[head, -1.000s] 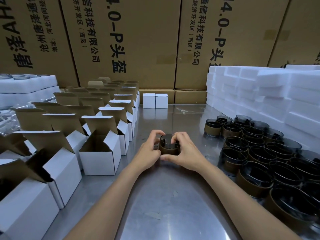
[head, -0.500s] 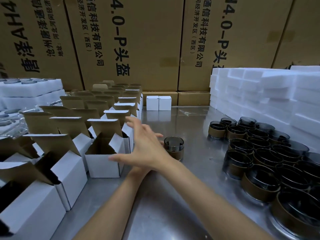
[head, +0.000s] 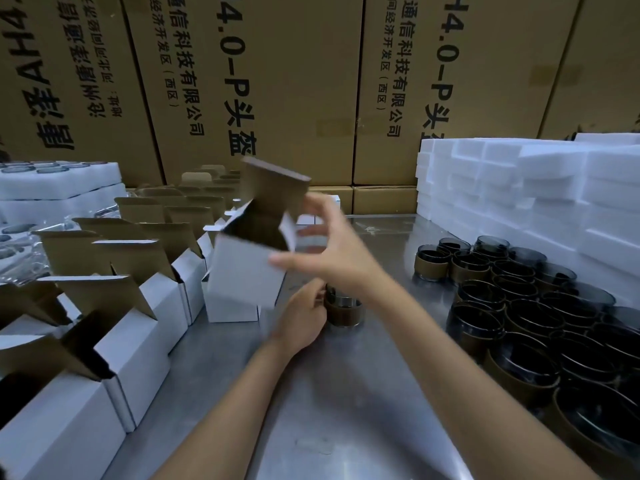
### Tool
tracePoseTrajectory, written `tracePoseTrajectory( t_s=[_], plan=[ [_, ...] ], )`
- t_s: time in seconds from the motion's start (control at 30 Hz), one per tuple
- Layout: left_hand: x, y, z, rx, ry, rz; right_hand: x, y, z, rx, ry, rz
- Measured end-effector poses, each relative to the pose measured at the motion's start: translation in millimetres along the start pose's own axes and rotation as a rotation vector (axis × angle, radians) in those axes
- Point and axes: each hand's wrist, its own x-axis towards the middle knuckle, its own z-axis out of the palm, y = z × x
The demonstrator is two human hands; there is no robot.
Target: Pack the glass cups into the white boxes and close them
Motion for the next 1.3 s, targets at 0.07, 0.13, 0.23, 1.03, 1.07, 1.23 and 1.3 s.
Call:
tracePoseTrajectory(
  t_s=[0.07, 0.13, 0.23, 1.03, 1.07, 1.23, 1.3],
  plan=[
    [-1, 1, 0, -0.016, -0.023, 0.003, 4, 2, -20, 0.021, 0.171, -0.025],
    [-3, 2, -1, -0.073, -0.035, 0.025, 6, 14, -34, -0.008, 0.302, -0.039],
    [-7, 4, -3, -0.095, -0.059, 0.069, 5, 39, -42, -0.091, 0.373, 0.004],
    [-4, 22, -4, -0.166, 0.466, 0.061, -15, 88, -30, -0.015, 0.171, 0.295],
    [-4, 22, -4, -0.178, 0.498, 0.055, -15, 89, -30, -0.007, 0.197, 0.306],
    [-3, 19, -7, -0.175, 0.549, 0.032, -15, 91, -34, 0.078, 0.312, 0.369],
    [-1, 17, -8, -0.164, 0.509, -0.004, -14, 94, -36, 0.032, 0.302, 0.34]
  ],
)
